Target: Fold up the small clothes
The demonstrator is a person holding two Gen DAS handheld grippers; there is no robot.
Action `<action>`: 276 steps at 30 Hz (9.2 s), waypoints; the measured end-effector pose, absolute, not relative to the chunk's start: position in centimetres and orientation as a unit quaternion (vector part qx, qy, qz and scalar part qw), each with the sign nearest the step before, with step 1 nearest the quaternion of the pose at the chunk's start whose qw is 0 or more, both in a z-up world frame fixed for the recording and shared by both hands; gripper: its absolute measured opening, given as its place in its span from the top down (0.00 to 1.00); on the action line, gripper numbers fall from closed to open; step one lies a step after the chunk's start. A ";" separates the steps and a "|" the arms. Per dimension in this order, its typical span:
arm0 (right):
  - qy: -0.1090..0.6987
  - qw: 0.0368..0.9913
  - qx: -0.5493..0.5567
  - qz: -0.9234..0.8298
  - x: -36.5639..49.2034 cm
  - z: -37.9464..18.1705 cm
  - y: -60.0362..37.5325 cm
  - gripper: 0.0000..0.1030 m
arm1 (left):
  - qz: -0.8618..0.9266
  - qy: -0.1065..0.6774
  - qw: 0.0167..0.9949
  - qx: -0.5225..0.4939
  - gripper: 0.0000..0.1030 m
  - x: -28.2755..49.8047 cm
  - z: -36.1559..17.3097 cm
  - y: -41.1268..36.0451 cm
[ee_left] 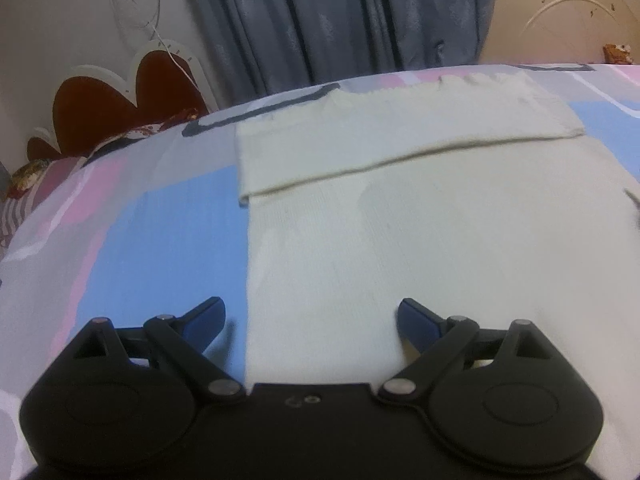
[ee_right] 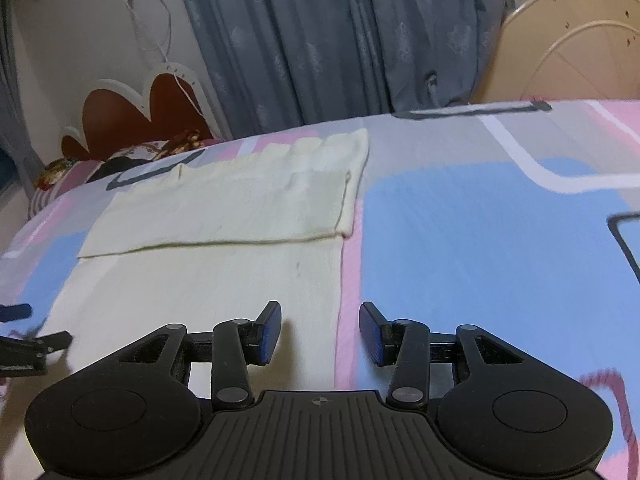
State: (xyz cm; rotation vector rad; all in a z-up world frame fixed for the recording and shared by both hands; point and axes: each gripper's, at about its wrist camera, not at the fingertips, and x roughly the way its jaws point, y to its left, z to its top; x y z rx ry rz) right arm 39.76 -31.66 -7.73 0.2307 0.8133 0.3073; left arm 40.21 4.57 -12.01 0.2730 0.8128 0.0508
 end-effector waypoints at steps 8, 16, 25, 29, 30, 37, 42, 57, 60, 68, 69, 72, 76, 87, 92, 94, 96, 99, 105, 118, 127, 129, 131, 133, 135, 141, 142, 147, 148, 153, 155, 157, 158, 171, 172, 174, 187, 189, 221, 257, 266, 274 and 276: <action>0.396 0.898 0.119 0.150 32.3 -6.0 -33.1 0.57 | 0.001 0.402 0.908 0.122 0.18 34.2 -11.7 5.7; 0.428 0.868 0.197 0.155 24.4 -6.3 -35.5 0.57 | -0.034 0.434 0.899 -0.038 0.43 26.6 -11.7 11.3; 0.451 0.833 0.286 0.147 18.8 -7.6 -36.7 0.57 | -0.083 0.439 0.881 -0.157 0.51 22.2 -12.1 14.7; 0.451 0.823 0.306 0.164 17.7 -7.6 -35.8 0.57 | -0.106 0.434 0.872 -0.201 0.51 22.5 -12.8 14.9; 0.449 0.822 0.309 0.164 17.6 -7.6 -35.6 0.57 | -0.108 0.430 0.870 -0.214 0.51 22.9 -13.0 15.1; 0.436 0.806 0.373 0.147 19.9 -8.3 -37.5 0.58 | -0.107 0.418 0.855 -0.288 0.67 24.5 -14.4 17.2; 0.445 0.786 0.386 0.184 19.9 -9.0 -37.2 0.81 | -0.116 0.421 0.859 -0.268 0.67 24.2 -14.2 16.7; 0.389 0.817 0.370 0.211 20.0 -6.1 -37.0 0.98 | -0.108 0.362 0.896 -0.234 0.98 22.9 -11.7 16.3; 0.402 0.822 0.346 0.206 20.4 -6.6 -36.8 0.99 | -0.085 0.414 0.880 -0.216 0.98 23.8 -14.0 16.1; 0.390 0.823 0.359 0.203 21.4 -5.9 -37.0 0.98 | -0.108 0.359 0.875 -0.307 0.98 23.6 -12.0 18.0; 0.378 0.828 0.358 0.209 22.0 -5.1 -36.9 0.98 | -0.117 0.347 0.875 -0.317 0.98 24.0 -11.5 18.1; 0.353 0.835 0.363 0.216 24.6 -3.1 -36.4 0.98 | -0.126 0.318 0.875 -0.342 0.98 26.4 -9.7 18.2; 0.335 0.847 0.355 0.211 29.4 -0.9 -36.1 0.98 | -0.126 0.287 0.878 -0.362 0.98 30.9 -7.5 17.8; 0.369 0.833 0.375 0.172 48.9 -2.7 -36.5 0.98 | -0.074 0.313 0.876 -0.359 0.98 50.8 -8.3 18.4; 0.380 0.821 0.393 0.167 56.4 -7.8 -36.9 0.98 | -0.055 0.328 0.862 -0.382 0.97 56.9 -11.2 19.1; 0.354 0.819 0.413 0.182 57.7 -9.0 -37.7 0.98 | -0.043 0.324 0.853 -0.406 0.87 58.6 -12.8 20.0; 0.353 0.824 0.407 0.173 59.5 -10.1 -38.0 0.92 | -0.027 0.310 0.855 -0.415 0.73 58.8 -13.4 20.4; 0.337 0.853 0.364 0.163 59.6 -10.4 -38.6 0.83 | -0.033 0.280 0.876 -0.391 0.38 57.7 -12.8 20.7; 0.293 0.895 0.272 0.197 55.5 -8.8 -39.3 0.58 | -0.089 0.279 0.948 -0.125 0.53 54.3 -10.0 17.4; 0.309 0.926 0.040 0.213 57.3 -10.4 -31.0 0.58 | -0.074 0.325 0.943 0.020 0.58 59.7 -10.7 12.1; 0.282 0.930 0.126 0.200 56.8 -9.7 -33.9 0.58 | -0.082 0.252 0.962 -0.071 0.53 55.5 -9.9 15.7; 0.280 0.928 0.138 0.202 56.4 -9.9 -35.2 0.58 | -0.080 0.268 0.959 -0.037 0.56 54.9 -10.5 15.8; 0.288 0.925 0.129 0.211 56.2 -9.6 -35.6 0.58 | -0.087 0.293 0.952 0.000 0.59 54.9 -11.0 15.1; 0.302 0.920 0.110 0.224 56.5 -9.5 -35.0 0.58 | -0.115 0.308 0.943 0.045 0.59 55.2 -11.0 13.4; 0.318 0.915 0.082 0.236 57.0 -10.0 -33.6 0.58 | -0.131 0.324 0.933 0.084 0.55 56.4 -11.2 11.4; 0.320 0.925 0.068 0.195 59.4 -11.2 -30.9 0.58 | -0.070 0.309 0.948 0.018 0.57 60.8 -11.1 11.3; 0.321 0.923 0.074 0.200 59.5 -11.2 -30.8 0.58 | -0.070 0.312 0.947 0.009 0.58 61.1 -11.2 11.4; 0.323 0.918 0.061 0.223 59.3 -11.5 -30.0 0.59 | -0.067 0.330 0.940 0.044 0.55 61.6 -12.1 11.0; 0.323 0.917 0.064 0.225 59.4 -11.5 -30.1 0.59 | -0.060 0.332 0.941 0.039 0.56 61.7 -12.2 11.2; 0.329 0.913 0.057 0.233 59.8 -11.8 -29.4 0.74 | -0.053 0.329 0.942 -0.026 0.52 62.7 -12.3 12.6; 0.328 0.914 0.055 0.232 59.9 -11.8 -29.3 0.74 | -0.045 0.331 0.942 -0.041 0.47 63.2 -12.5 13.0; 0.335 0.910 0.060 0.236 60.1 -12.0 -29.2 0.74 | -0.056 0.347 0.935 -0.045 0.49 63.9 -12.9 13.0; 0.337 0.910 0.056 0.237 60.1 -12.1 -29.1 0.74 | -0.058 0.349 0.935 -0.035 0.51 64.0 -12.9 12.7; 0.251 0.945 0.046 0.206 58.9 -10.3 -29.9 0.98 | -0.058 0.265 0.962 0.014 0.95 63.4 -11.6 10.5; 0.267 0.941 0.042 0.205 59.3 -10.9 -29.6 0.98 | -0.056 0.292 0.954 0.022 0.95 64.3 -12.4 10.2; 0.310 0.930 0.020 0.197 60.0 -12.6 -28.9 0.98 | -0.051 0.320 0.945 0.035 0.90 65.2 -13.8 9.8; 0.328 0.910 -0.051 0.250 58.6 -10.3 -19.7 0.70 | -0.122 0.311 0.941 0.054 0.38 63.4 -11.7 -0.1; 0.328 0.905 -0.067 0.264 58.2 -10.9 -18.3 0.69 | -0.110 0.321 0.940 0.047 0.34 63.3 -12.6 0.6; 0.332 0.908 -0.035 0.253 44.4 -8.0 -20.5 0.69 | -0.085 0.286 0.953 0.043 0.32 48.6 -11.5 2.0; 0.350 0.933 0.010 0.082 36.8 -8.6 -24.0 0.77 | -0.002 0.337 0.942 -0.008 0.42 41.6 -13.1 6.7; 0.356 0.929 0.024 0.100 37.3 -7.2 -24.0 0.76 | 0.012 0.337 0.936 -0.102 0.46 39.3 -11.5 8.3; 0.351 0.920 0.073 0.157 37.5 -6.0 -22.5 1.00 | 0.048 0.297 0.883 -0.360 0.51 39.8 -14.8 12.5; 0.348 0.920 0.077 0.164 38.6 -5.9 -22.1 1.00 | 0.053 0.278 0.874 -0.396 0.53 40.1 -15.6 13.0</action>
